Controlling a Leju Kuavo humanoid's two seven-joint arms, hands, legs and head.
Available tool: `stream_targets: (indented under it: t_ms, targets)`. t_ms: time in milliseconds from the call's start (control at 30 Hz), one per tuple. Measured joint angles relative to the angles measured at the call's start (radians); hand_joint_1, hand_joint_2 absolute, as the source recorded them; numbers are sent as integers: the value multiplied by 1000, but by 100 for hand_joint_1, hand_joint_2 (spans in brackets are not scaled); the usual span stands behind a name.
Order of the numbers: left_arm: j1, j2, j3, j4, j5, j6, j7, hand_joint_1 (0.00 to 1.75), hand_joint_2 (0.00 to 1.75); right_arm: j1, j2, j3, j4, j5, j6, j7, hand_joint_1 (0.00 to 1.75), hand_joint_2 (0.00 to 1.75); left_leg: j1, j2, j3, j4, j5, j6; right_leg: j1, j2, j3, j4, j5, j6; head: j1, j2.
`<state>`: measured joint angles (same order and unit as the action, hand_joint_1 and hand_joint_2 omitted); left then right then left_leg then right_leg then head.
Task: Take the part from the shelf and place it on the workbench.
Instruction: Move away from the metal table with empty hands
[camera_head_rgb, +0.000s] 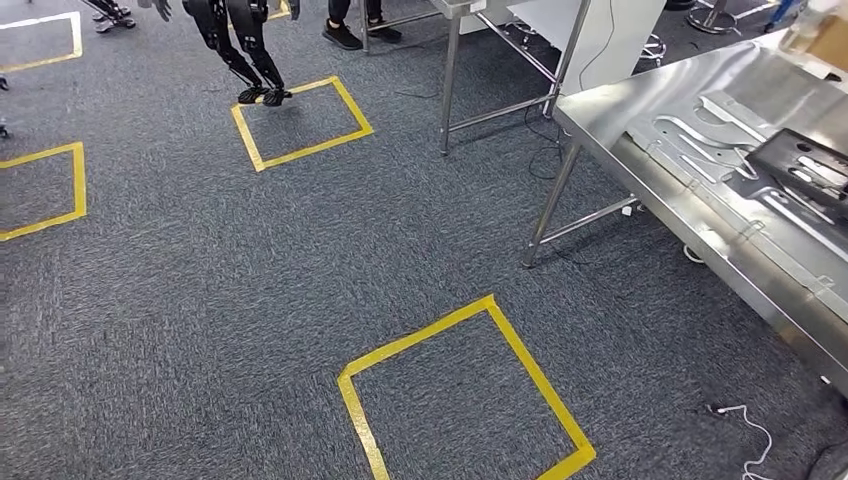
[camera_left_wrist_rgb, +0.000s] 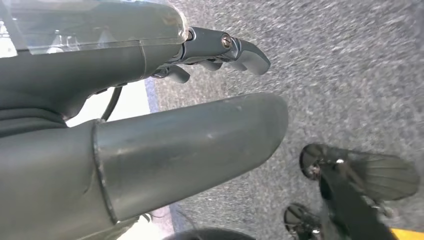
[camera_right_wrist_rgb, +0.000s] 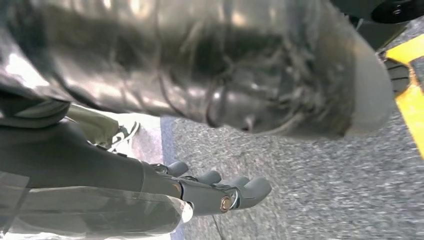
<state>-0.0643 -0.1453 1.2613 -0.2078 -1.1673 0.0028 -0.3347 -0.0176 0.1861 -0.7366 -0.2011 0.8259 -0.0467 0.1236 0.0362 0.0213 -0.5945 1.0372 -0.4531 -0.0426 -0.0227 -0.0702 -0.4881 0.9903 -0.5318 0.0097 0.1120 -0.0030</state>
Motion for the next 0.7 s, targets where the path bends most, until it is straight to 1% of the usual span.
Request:
stream_targets:
  t_ms: [33,67,100,133,167,200,233,267,300,333,367,400,433,467,500,533,567,600,633,667,700]
  targets:
    - [0,-1,0,0,0,0,0,0,0,-1,-1,0,0,0,0,0,0,0,-3,1,4,-9,-7,7,3,-4,-1,6,-5,6,0,0]
    - [0,-1,0,0,0,0,0,0,0,-3,-1,0,0,0,0,0,0,0,-6,-5,3,-9,-9,20,4,-7,-1,10,-7,10,0,0]
    - [0,0,-1,0,0,0,0,0,0,-5,0,0,0,0,0,0,0,0,-8,-9,2,-6,-11,31,2,-8,2,9,-10,13,2,0]
    - [1,1,-1,0,0,1,0,0,0,-7,0,0,0,0,0,0,0,0,-10,-13,3,-6,-12,39,-1,-1,2,15,-18,15,6,0]
    - [2,2,-1,-1,0,1,0,0,0,-8,0,0,0,0,0,0,0,0,-11,-17,4,-7,-12,47,-4,13,-7,37,-36,15,9,0]
    - [1,3,-1,-1,0,1,0,0,0,-8,1,0,0,1,0,0,0,0,-13,-21,4,-8,-12,53,-5,30,-27,81,-64,14,13,0]
    - [2,3,-1,-1,0,3,2,0,0,-7,1,0,1,2,1,0,0,0,-16,-27,4,-9,-11,57,-3,48,-58,145,-98,10,15,0]
    - [2,4,-1,-1,0,6,4,0,0,-6,1,0,1,5,1,1,0,0,-20,-35,3,-9,-12,60,1,56,-97,220,-130,4,15,0]
    - [2,5,-1,-1,1,8,7,0,0,-4,2,0,2,8,1,2,0,0,-25,-45,4,-9,-12,63,7,60,-132,284,-148,-5,15,0]
    - [2,6,-1,-1,1,10,10,0,0,-3,3,1,3,12,2,4,0,0,-31,-56,6,-9,-13,66,16,62,-155,318,-146,-16,15,0]
    - [2,6,-1,-1,2,10,12,0,0,-2,4,1,4,15,1,7,0,0,-37,-69,9,-9,-14,69,27,66,-161,313,-122,-30,15,0]
    - [2,6,-1,-1,2,11,13,0,0,-2,4,1,4,17,1,11,0,0,-41,-83,15,-9,-15,72,40,75,-148,269,-80,-46,15,0]
    - [2,6,-1,-1,2,11,14,0,0,-1,4,1,5,19,1,13,0,0,-42,-96,19,-10,-17,74,54,95,-123,200,-30,-63,15,0]
    - [1,4,-1,-1,2,10,14,0,0,1,3,1,5,19,1,14,0,0,-44,-108,22,-11,-18,76,65,121,-98,135,9,-80,14,0]
    - [0,2,-1,0,2,10,15,0,0,2,2,1,5,20,0,14,0,0,-43,-120,23,-11,-17,76,72,142,-80,84,35,-92,14,0]
    - [0,1,-1,0,2,10,16,0,0,1,1,1,5,20,0,15,0,0,-41,-131,20,-12,-15,75,76,155,-70,53,46,-99,14,0]
    - [0,0,-1,0,2,10,17,0,0,-1,1,1,5,20,0,16,0,0,-41,-144,17,-13,-12,73,75,155,-68,42,44,-103,14,0]
    - [2,1,-1,0,2,10,18,0,0,-4,2,1,5,20,1,17,0,0,-41,-157,14,-16,-8,69,72,143,-64,27,47,-102,15,0]
    - [5,4,-1,0,2,11,20,0,0,-7,4,2,5,21,1,18,0,0,-43,-157,11,-15,-9,67,68,128,-57,13,50,-99,15,0]
    - [8,6,-1,0,1,11,22,0,0,-7,6,1,5,21,1,19,0,0,-47,-140,7,-5,-18,65,63,114,-47,-5,55,-95,15,0]
    - [8,8,-1,-1,1,11,23,0,0,-6,8,1,5,22,1,19,0,0,-50,-114,-5,22,-37,61,58,98,-38,-22,61,-91,15,0]
